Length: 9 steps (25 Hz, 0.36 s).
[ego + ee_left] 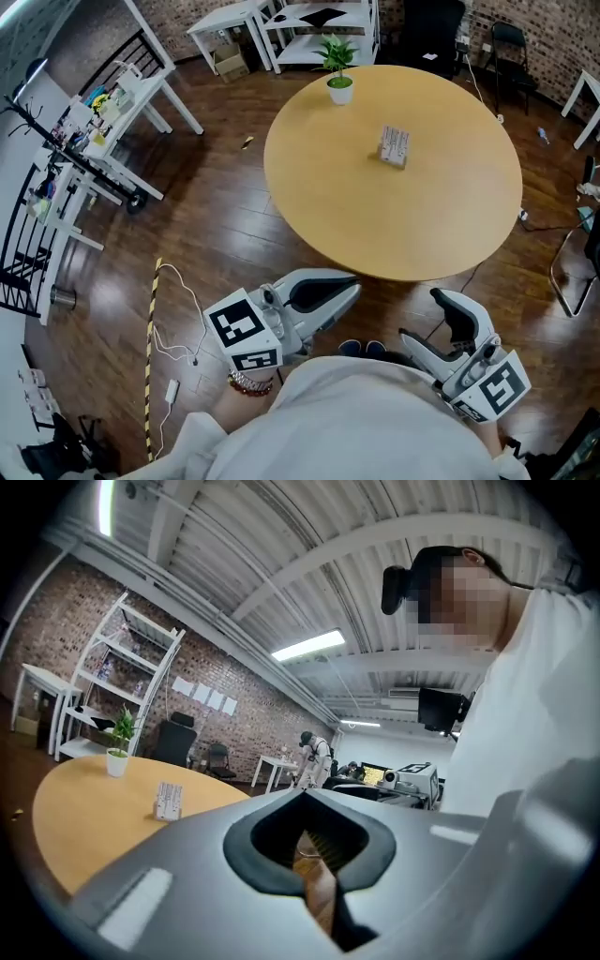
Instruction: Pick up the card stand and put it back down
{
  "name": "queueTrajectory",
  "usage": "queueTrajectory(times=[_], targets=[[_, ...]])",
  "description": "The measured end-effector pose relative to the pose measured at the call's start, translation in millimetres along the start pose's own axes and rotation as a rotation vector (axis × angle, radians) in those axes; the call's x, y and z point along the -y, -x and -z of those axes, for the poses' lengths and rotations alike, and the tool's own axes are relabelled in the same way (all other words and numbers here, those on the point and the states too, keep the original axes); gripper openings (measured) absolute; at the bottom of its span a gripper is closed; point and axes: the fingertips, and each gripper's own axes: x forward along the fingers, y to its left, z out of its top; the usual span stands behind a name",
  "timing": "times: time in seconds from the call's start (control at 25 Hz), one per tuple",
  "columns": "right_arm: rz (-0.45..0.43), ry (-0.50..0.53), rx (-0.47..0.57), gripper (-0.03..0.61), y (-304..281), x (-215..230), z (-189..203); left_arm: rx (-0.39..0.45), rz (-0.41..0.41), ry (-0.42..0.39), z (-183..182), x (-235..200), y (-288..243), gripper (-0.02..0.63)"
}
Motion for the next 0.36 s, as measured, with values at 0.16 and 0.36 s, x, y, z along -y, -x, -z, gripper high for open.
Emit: queueTrajectory(times=[0.16, 0.36], targets=[[0.027, 0.022, 0.003, 0.272, -4, 4, 4, -0.069, -0.019, -0.080, 8, 0, 12, 0.000], [0.109, -0.005, 0.009, 0.272, 5, 26, -12, -0.117, -0.072, -0.147, 0, -9, 26, 0.000]])
